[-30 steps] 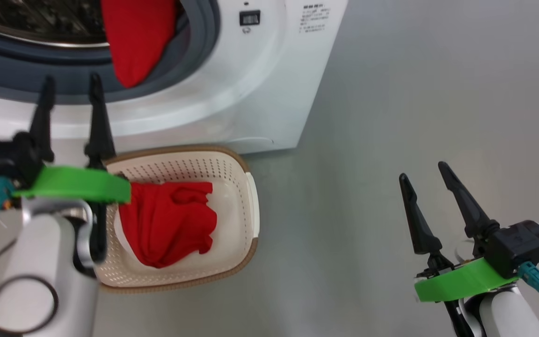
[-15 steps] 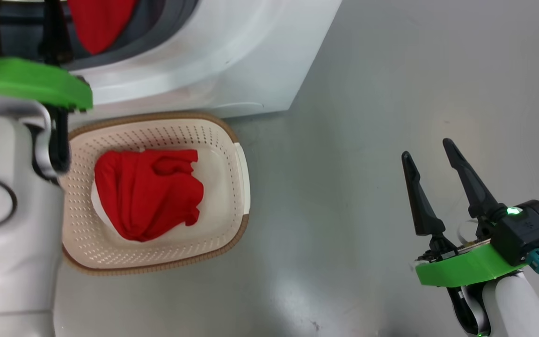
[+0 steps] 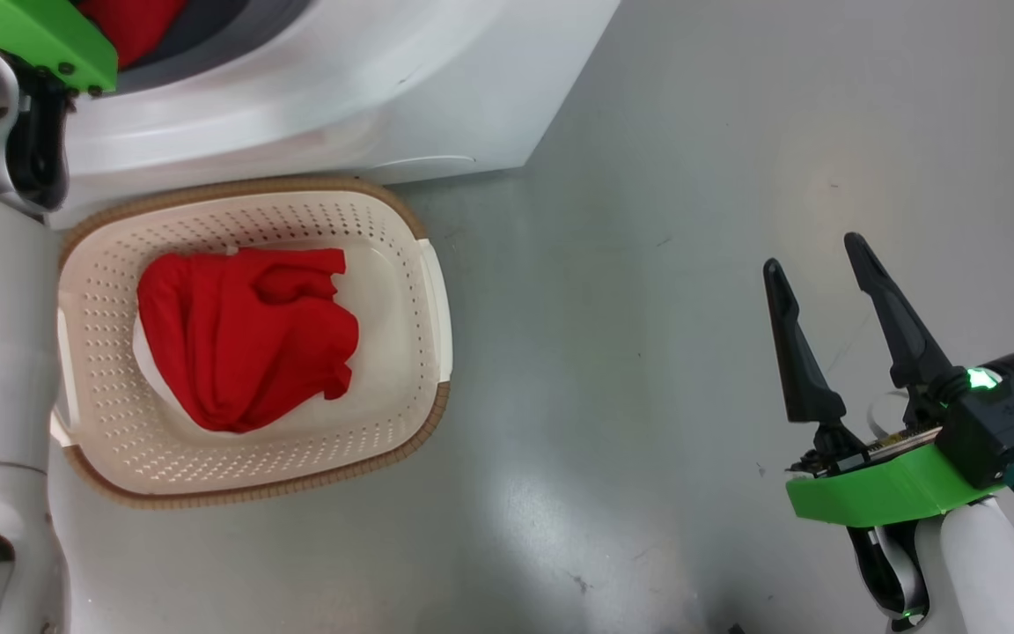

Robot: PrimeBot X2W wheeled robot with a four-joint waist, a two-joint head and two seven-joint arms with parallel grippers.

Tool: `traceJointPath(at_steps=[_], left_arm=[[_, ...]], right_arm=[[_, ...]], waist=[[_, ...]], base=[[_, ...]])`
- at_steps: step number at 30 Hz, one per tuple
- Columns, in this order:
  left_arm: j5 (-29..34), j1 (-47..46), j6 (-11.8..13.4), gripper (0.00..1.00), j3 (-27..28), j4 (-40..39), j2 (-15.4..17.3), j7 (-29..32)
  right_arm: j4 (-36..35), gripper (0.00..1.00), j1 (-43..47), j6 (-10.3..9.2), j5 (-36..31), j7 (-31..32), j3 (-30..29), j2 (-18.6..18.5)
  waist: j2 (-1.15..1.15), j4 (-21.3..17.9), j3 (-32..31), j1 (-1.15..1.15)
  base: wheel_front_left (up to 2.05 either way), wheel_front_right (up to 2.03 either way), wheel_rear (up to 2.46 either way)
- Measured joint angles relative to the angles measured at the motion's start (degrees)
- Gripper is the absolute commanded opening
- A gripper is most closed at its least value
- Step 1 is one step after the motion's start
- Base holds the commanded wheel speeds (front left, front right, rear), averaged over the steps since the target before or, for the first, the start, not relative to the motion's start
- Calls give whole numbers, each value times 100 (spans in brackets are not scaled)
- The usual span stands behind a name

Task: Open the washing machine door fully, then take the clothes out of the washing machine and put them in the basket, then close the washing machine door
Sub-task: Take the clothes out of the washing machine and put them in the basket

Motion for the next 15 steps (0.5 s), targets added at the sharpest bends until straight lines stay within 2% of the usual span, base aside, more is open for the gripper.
traceJointPath(at_steps=[15], left_arm=[[24,-397,-107,100,-506,1125,185,875]], right_arm=[[-122,100,-102,0,35,0,197,0]], waist=[[0,-204,139,0]], base=[[0,0,0]])
